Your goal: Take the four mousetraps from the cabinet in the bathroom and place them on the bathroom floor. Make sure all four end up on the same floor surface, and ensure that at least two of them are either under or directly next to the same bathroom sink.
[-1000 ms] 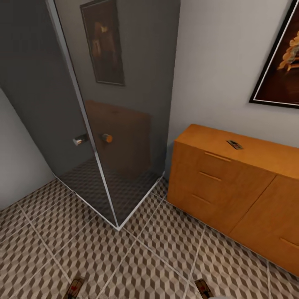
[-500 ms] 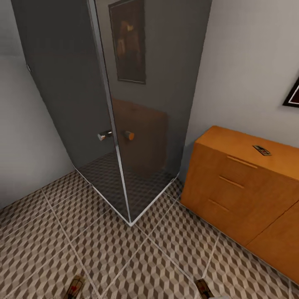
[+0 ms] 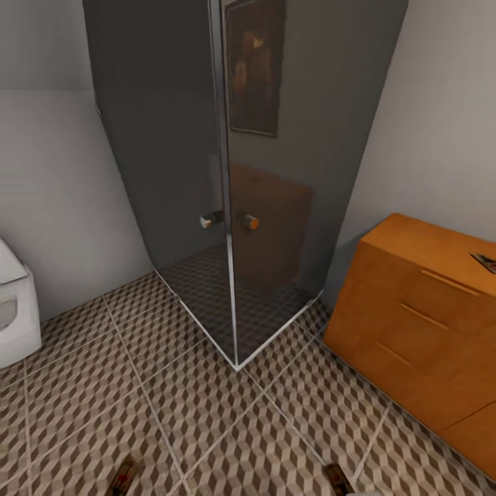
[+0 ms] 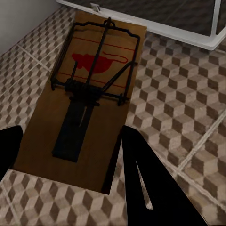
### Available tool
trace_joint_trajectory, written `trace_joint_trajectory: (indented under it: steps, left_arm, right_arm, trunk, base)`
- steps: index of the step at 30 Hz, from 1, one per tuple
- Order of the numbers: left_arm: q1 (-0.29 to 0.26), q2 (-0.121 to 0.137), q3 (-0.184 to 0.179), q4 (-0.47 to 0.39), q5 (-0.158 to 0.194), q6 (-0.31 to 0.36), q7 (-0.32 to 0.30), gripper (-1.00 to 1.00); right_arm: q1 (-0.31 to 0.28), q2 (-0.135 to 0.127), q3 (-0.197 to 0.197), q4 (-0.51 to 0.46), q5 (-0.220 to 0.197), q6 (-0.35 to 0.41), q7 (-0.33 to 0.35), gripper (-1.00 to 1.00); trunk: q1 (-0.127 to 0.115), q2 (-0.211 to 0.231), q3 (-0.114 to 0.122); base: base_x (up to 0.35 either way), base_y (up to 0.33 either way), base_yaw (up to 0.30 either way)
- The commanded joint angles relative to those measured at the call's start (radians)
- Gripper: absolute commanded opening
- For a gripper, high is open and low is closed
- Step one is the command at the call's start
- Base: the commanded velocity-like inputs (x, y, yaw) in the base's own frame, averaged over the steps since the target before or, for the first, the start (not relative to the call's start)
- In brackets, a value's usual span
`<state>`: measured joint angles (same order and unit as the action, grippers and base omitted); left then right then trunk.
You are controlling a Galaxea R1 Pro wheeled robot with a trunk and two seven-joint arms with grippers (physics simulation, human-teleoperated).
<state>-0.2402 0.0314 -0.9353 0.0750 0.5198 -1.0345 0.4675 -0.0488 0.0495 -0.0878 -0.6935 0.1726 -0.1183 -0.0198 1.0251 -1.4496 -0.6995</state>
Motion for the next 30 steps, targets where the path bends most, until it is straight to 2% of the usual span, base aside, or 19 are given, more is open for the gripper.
trace_joint_trajectory:
  steps: [1, 30]
  left_arm:
    - [-0.001, -0.001, -0.008, 0.002, 0.0, -0.001, 0.011, -1.0]
    - [-0.001, -0.001, -0.008, 0.002, 0.0, -0.001, 0.011, -1.0]
  right_arm:
    - [0.0, 0.001, -0.004, 0.0, 0.008, -0.003, 0.0, -1.0]
    - [0.0, 0.001, -0.004, 0.0, 0.008, -0.003, 0.0, -1.0]
  trunk:
    - [0.0, 0.0, -0.001]
    - [0.0, 0.0, -0.017]
  base:
    - [0.0, 0.0, 0.269]
    - [0.0, 0.0, 0.269]
